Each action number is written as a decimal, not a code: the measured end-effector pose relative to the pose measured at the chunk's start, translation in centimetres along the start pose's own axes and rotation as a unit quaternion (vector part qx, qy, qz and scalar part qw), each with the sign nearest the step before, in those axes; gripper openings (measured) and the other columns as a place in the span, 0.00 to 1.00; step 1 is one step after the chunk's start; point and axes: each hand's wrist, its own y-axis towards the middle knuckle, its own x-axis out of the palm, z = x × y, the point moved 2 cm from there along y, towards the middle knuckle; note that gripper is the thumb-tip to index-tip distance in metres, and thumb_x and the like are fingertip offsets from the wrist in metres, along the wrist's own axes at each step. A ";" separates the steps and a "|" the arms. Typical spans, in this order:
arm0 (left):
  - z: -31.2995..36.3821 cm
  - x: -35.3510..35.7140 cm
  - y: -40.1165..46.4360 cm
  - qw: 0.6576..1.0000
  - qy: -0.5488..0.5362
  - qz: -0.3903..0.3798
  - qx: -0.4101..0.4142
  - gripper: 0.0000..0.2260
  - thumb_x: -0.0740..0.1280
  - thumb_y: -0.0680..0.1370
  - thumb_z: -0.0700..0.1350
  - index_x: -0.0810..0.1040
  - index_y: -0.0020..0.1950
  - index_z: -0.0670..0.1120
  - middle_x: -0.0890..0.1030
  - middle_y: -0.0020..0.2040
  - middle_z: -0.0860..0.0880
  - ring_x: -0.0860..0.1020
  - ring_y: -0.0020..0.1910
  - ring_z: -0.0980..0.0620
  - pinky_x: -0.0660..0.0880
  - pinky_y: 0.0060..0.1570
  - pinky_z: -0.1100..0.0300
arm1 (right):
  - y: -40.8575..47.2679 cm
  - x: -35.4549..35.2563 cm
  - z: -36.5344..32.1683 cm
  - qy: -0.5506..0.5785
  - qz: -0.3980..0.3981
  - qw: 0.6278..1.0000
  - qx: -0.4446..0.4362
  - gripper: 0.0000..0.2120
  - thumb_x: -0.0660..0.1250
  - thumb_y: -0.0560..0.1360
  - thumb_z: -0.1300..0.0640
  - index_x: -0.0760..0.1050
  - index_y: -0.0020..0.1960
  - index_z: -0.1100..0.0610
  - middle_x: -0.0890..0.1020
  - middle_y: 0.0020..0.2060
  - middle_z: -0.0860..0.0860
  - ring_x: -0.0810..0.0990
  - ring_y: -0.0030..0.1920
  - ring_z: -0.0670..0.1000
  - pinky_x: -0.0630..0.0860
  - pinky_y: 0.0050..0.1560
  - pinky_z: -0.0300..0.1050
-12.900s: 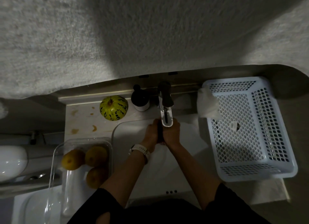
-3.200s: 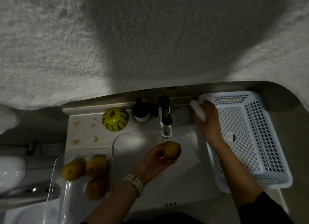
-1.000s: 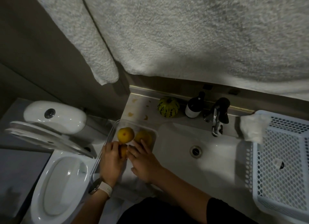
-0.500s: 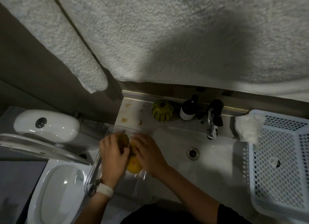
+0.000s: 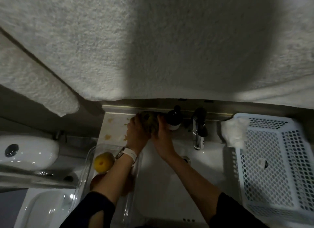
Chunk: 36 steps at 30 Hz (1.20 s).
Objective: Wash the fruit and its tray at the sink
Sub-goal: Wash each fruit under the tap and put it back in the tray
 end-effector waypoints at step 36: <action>4.6 7.4 -11.3 0.974 -0.145 -0.164 0.049 0.44 0.81 0.63 0.44 0.61 0.73 0.40 0.60 0.67 0.43 0.70 0.62 0.46 0.69 0.60 0.64 | -15.0 -6.8 7.9 0.169 0.083 0.977 0.099 0.30 0.57 0.75 0.76 0.64 0.71 0.52 0.68 0.70 0.45 0.69 0.69 0.42 0.66 0.70 0.39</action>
